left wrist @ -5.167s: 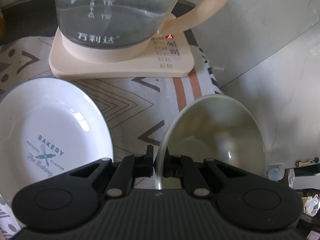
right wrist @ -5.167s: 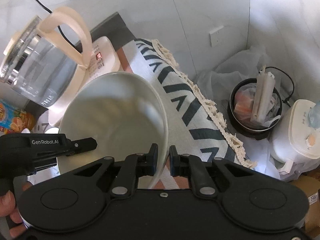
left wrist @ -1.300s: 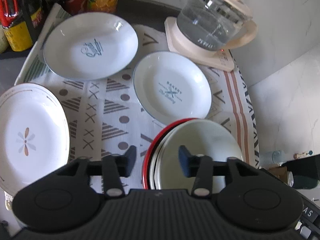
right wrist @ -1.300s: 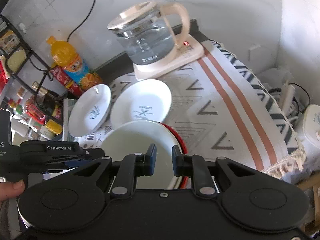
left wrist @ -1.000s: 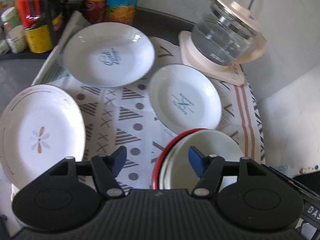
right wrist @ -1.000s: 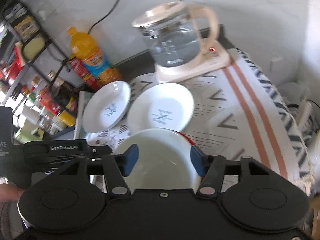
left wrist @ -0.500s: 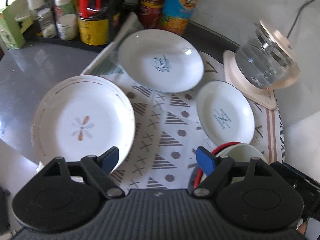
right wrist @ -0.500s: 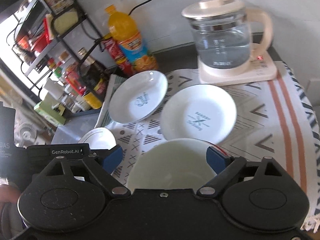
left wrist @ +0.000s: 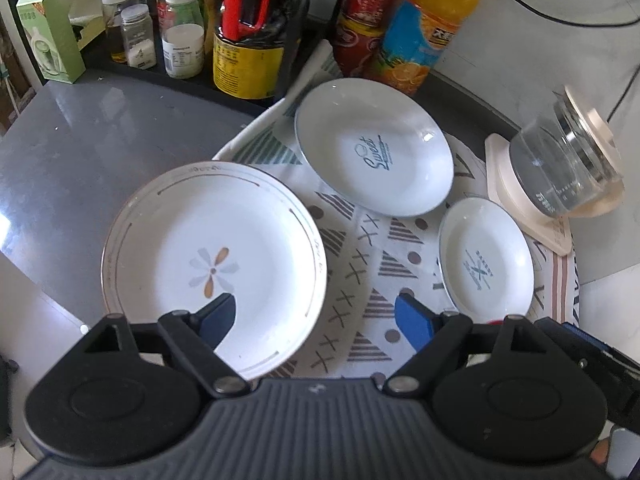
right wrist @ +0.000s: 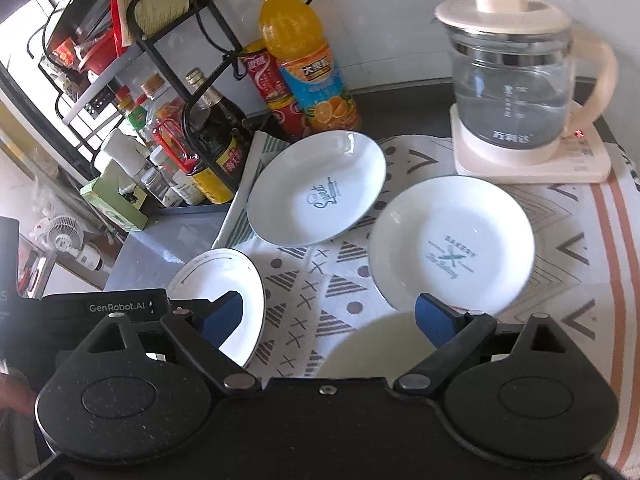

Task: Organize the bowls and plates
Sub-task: 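Move both grippers to the rim of the white 'Sweet' plate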

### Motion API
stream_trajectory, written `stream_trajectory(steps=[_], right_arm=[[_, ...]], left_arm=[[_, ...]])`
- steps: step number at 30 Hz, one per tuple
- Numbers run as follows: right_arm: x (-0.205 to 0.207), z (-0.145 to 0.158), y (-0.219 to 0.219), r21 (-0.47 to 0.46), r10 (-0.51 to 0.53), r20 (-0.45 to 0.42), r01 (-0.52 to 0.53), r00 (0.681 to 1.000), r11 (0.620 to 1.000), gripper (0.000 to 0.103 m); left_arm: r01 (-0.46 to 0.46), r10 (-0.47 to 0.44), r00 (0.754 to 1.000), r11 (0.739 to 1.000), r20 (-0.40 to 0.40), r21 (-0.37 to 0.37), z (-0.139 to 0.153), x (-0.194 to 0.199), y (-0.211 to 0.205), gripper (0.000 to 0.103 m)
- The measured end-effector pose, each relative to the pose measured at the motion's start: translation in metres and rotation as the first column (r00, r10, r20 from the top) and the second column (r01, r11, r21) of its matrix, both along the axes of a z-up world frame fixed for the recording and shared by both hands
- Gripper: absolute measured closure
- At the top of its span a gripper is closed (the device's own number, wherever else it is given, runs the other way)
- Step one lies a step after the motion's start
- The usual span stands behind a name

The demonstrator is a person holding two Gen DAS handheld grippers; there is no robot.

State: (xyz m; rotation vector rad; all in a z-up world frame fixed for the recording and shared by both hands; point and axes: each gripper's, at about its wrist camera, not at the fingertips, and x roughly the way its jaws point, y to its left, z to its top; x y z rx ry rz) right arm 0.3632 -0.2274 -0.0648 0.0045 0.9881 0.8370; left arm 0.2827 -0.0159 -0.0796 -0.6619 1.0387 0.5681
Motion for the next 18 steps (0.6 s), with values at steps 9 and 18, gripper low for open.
stream_trajectory(steps=[9, 18], right_arm=[[0.017, -0.006, 0.032, -0.024, -0.048, -0.002, 0.048, 0.999, 0.999, 0.013], [0.054, -0.031, 0.061, -0.017, -0.162, -0.088, 0.161, 0.983, 0.987, 0.045]], left_arm=[[0.029, -0.029, 0.999, 0.999, 0.026, -0.021, -0.006, 0.018, 0.049, 0.018], [0.021, -0.018, 0.995, 1.000, 0.099, -0.024, -0.018, 0.043, 0.104, 0.024]])
